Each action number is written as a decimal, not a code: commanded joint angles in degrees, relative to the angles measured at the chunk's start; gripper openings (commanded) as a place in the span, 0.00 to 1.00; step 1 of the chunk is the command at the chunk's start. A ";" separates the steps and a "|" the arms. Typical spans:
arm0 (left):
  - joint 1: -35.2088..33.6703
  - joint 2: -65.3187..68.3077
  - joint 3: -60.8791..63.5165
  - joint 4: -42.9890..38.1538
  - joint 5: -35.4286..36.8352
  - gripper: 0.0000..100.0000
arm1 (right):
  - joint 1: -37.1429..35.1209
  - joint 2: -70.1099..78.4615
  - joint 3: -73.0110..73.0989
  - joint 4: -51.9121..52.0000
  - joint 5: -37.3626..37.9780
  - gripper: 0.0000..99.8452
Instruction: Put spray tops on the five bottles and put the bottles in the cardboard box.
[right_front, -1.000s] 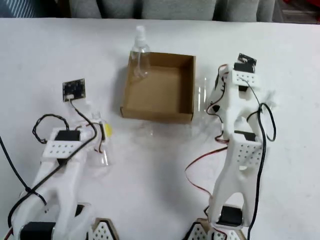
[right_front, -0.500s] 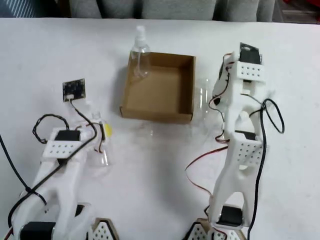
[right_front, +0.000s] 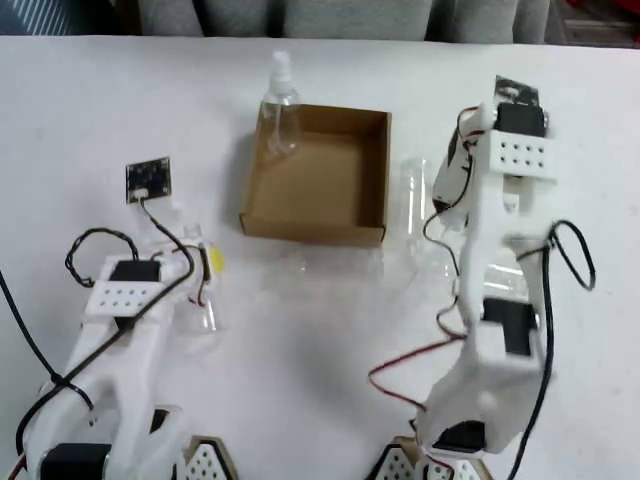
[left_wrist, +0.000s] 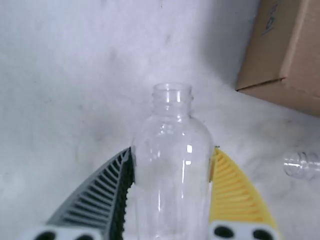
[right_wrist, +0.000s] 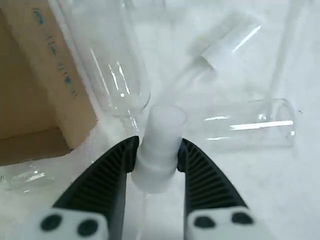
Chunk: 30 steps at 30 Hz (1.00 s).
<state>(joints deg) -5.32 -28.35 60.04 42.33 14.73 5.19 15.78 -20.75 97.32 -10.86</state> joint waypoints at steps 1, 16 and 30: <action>-0.13 -3.03 -5.45 1.14 -0.70 0.02 | -0.40 -14.02 4.48 1.89 0.70 0.02; 17.19 -32.84 -5.45 6.86 -3.52 0.02 | -5.58 -52.79 29.19 -6.81 8.00 0.02; 35.82 -73.80 13.10 7.30 -12.66 0.02 | -12.88 -77.05 29.54 -35.03 8.00 0.02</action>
<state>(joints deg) 29.41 -90.51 71.03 49.19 2.86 -2.29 -60.09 9.05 69.98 -3.38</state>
